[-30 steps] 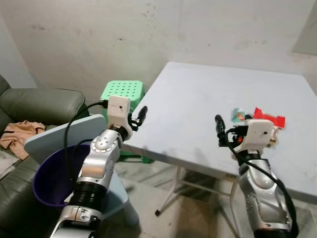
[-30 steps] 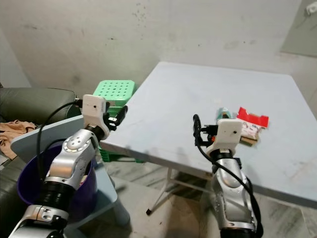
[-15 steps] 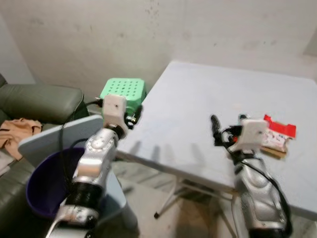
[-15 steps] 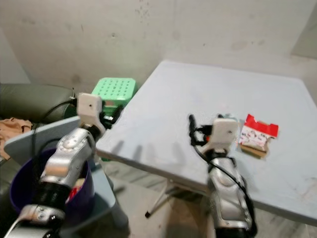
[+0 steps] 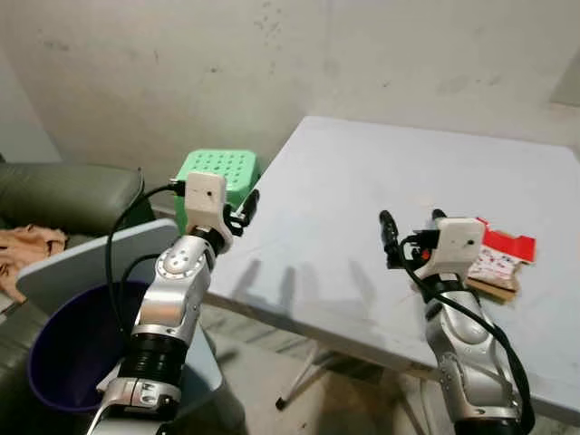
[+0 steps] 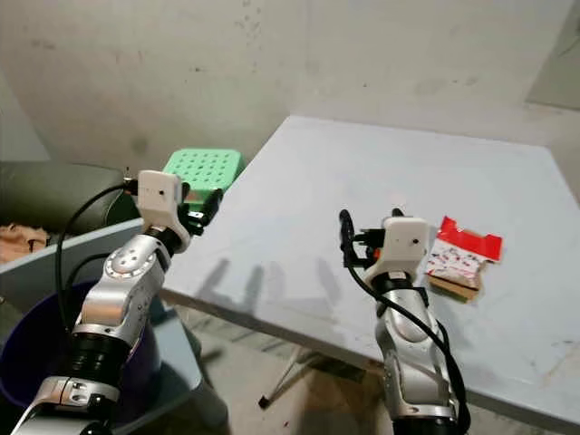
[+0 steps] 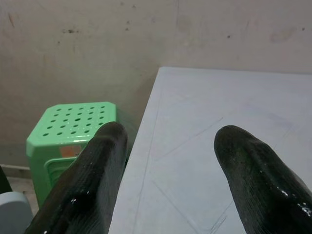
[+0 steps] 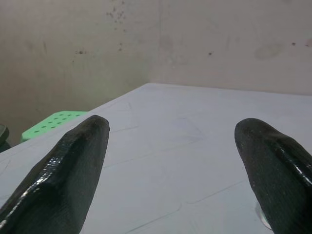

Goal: Picking trash to rubbish bin

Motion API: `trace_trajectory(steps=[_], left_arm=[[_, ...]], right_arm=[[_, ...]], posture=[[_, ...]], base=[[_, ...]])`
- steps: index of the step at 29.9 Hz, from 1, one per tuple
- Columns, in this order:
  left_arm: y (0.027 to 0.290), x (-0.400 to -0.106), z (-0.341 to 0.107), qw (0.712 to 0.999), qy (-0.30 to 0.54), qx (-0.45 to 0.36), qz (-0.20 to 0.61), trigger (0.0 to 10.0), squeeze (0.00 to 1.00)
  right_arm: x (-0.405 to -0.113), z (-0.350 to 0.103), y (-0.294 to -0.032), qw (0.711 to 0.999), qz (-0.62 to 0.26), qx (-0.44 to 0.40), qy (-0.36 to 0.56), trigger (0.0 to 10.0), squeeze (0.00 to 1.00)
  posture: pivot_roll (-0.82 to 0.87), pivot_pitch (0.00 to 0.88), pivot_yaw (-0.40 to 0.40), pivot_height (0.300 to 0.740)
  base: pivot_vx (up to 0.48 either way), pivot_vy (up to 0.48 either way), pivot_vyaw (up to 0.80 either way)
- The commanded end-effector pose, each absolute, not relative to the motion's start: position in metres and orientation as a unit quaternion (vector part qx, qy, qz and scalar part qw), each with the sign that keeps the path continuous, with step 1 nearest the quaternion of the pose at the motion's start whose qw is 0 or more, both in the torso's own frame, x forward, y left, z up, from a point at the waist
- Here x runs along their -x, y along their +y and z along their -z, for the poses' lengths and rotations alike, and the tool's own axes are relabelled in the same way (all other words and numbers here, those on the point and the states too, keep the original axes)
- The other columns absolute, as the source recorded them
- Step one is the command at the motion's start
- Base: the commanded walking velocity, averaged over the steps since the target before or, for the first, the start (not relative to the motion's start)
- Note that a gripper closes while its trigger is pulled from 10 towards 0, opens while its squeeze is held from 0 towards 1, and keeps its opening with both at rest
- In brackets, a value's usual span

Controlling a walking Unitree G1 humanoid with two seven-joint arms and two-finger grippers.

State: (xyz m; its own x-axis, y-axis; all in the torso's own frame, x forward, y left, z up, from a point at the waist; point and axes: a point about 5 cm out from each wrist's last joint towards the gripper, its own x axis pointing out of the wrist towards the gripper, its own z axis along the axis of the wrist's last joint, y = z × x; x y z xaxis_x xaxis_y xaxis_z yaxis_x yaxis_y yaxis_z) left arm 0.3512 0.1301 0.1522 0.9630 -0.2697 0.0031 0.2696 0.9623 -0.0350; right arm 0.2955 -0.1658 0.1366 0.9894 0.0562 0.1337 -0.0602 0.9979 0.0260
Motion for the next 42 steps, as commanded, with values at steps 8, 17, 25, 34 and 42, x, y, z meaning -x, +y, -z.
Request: trace_trajectory(steps=[8,17,25,34,42], left_arm=[[0.1256,-0.3493,-0.1566,0.987,-0.009,0.009,0.159,10.0,0.00],[0.1260,-0.3496,-0.1558,0.987,-0.005,0.016,0.158,10.0,0.00],[0.1269,-0.3496,-0.1554,0.988,-0.003,0.019,0.155,10.0,0.00],[0.1303,-0.3501,-0.1577,0.991,-0.020,0.053,0.122,10.0,0.00],[0.1245,-0.3486,-0.1531,0.990,-0.008,0.009,0.140,10.0,0.00]], right_arm=[[-0.2963,-0.1417,-0.1670,0.997,-0.024,-0.015,-0.072,10.0,0.00],[-0.2964,-0.1421,-0.1682,0.997,-0.023,-0.015,-0.071,10.0,0.00],[-0.2955,-0.1425,-0.1679,0.997,-0.024,-0.015,-0.070,10.0,0.00],[-0.2935,-0.1417,-0.1670,0.997,-0.029,-0.013,-0.068,10.0,0.00],[-0.2893,-0.1384,-0.1636,0.996,-0.070,0.022,-0.058,10.0,0.00]], posture=[[0.02,0.006,0.025,0.740],[0.02,0.013,0.020,0.740],[0.02,0.021,0.018,0.740],[0.01,0.026,0.015,0.740],[0.01,0.027,0.014,0.740]], base=[[0.000,-0.084,0.00],[0.000,-0.380,0.00],[0.000,-0.337,0.00],[0.000,-0.189,0.00],[0.000,0.000,0.00]])
